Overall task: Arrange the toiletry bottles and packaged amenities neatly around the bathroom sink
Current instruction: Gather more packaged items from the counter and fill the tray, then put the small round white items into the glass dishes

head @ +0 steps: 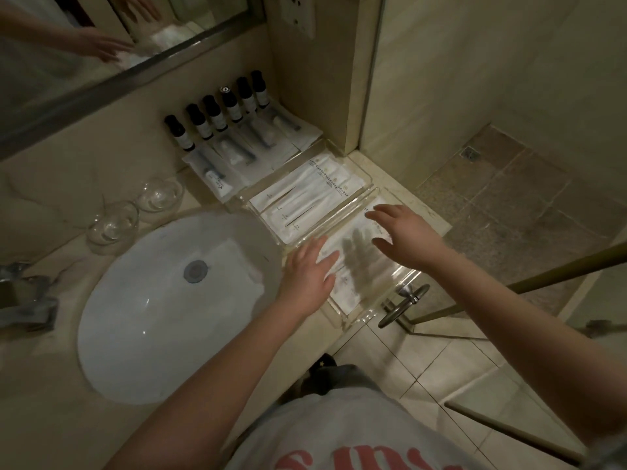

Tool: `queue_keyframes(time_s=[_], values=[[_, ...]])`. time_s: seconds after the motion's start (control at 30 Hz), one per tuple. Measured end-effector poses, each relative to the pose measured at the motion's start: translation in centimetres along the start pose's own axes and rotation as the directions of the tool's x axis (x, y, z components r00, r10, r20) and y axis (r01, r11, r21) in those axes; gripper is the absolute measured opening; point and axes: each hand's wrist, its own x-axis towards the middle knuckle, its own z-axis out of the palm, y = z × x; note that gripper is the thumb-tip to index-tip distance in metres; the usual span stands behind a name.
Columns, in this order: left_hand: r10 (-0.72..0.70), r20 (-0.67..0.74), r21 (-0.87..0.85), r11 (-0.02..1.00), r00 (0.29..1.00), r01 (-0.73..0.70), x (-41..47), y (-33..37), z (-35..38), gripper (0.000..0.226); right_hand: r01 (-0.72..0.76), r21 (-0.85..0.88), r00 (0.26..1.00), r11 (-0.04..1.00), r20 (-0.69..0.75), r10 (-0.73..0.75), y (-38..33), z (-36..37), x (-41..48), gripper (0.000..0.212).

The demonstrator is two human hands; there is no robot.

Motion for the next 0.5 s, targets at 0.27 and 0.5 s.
queue_keyframes(time_s=[0.27, 0.5], values=[[-0.312, -0.197, -0.021, 0.949, 0.929, 0.315, -6.2, -7.9, -6.9, 0.047, 0.156, 0.047, 0.985, 0.987, -0.081, -0.152, -12.6, 0.6, 2.9, 0.057], [-0.564, -0.247, -0.143, 0.826, 0.788, 0.546, -17.0, -16.8, -7.6, 0.045, 0.313, 0.080, 0.946, 0.946, 0.059, -0.318, -25.8, 4.3, 4.7, 0.052]])
